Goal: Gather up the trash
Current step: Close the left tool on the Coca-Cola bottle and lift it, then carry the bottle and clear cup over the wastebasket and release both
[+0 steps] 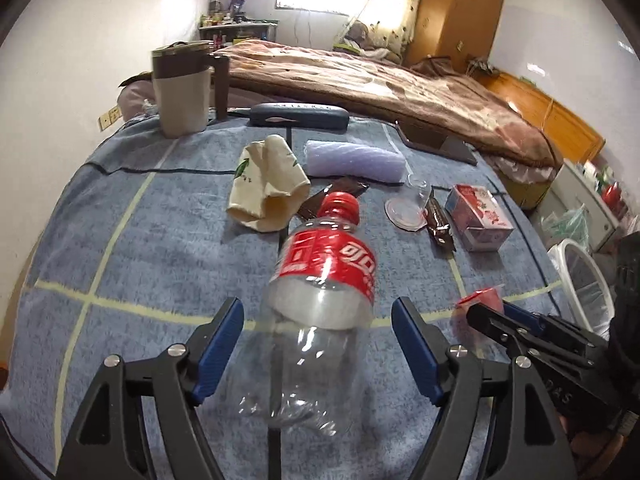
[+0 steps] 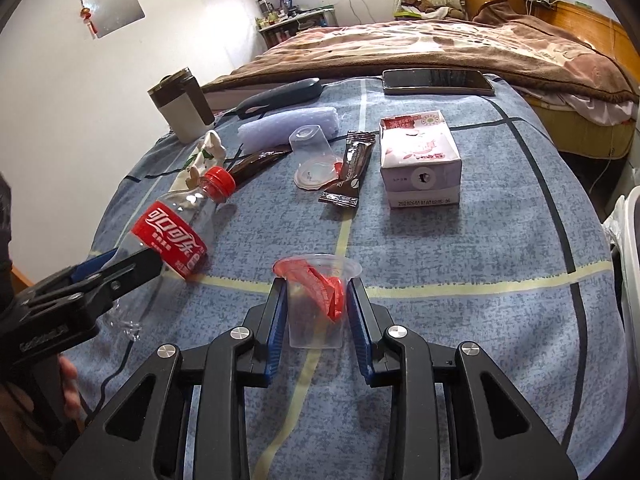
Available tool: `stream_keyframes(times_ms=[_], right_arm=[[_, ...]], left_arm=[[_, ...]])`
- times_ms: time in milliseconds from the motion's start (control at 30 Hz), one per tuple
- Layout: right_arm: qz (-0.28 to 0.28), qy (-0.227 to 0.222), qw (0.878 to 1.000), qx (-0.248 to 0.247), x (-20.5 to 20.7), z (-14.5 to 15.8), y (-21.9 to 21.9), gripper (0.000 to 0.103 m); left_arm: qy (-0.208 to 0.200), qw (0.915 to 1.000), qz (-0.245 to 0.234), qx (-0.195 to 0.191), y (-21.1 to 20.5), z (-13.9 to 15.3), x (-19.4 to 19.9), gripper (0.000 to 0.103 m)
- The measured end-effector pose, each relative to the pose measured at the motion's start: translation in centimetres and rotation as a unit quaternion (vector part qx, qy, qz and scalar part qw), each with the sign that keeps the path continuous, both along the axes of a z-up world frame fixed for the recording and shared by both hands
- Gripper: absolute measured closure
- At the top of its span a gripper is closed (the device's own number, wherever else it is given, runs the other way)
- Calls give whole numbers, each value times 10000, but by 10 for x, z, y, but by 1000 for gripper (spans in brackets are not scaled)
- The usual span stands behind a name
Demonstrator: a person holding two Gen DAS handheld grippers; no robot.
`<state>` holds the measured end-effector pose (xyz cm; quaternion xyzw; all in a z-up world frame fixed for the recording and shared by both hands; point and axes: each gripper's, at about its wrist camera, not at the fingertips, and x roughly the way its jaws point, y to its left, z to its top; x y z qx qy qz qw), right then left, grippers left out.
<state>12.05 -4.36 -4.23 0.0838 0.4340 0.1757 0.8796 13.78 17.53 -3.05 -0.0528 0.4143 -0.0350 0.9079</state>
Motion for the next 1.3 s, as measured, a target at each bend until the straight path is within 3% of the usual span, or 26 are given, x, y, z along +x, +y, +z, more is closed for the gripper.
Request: stream_keyframes(times_ms=[233, 367, 667, 1300], right_arm=[[-16, 21, 10000, 29, 1, 0, -1, 71], [-14, 29, 10000, 52, 2, -1, -1, 71], [-45, -50, 9999, 132, 0, 2, -7, 71], [-432, -550, 9970, 333, -20, 34, -60, 71]], left_arm=[[309, 9995, 28, 108, -3, -12, 20, 26], [237, 9997, 27, -5, -2, -13, 18, 36], [119, 9996, 186, 167, -8, -8, 7, 36], [-313, 9988, -306, 210, -71, 24, -17, 36]])
